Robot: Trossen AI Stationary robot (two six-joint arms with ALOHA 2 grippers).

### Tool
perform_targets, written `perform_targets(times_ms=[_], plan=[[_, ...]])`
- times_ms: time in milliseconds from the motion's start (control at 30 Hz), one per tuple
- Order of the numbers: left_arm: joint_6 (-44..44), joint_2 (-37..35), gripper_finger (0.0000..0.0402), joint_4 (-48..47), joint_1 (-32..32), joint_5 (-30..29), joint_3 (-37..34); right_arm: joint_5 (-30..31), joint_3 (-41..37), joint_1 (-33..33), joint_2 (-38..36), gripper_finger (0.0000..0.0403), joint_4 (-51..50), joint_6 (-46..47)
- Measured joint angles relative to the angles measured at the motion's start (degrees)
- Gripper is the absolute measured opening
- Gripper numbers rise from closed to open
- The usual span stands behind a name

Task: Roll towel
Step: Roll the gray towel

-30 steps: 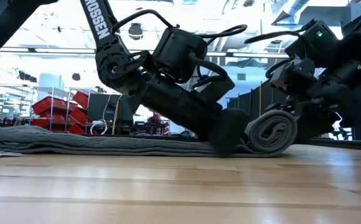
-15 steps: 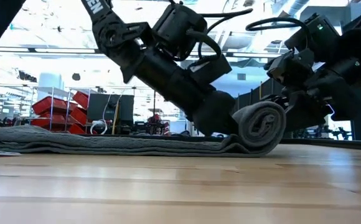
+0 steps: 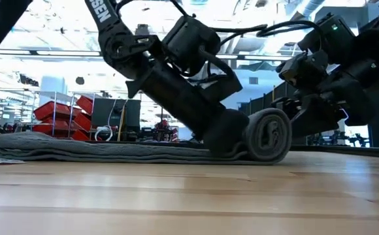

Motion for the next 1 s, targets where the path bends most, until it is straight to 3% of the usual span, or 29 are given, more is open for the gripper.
perform_targets(times_ms=[367,1000], plan=[[0.3,-0.3,0.0173,-0.8,0.0,-0.4,0.0,0.0,3.8,0.0,0.0,0.0207,-5.3,-1.4],[2.4,-6.2,0.0173,-13.4,-0.2,-0.4,-0.1,-0.2,5.8,0.0,0.0,0.0207,-6.4,-3.0]])
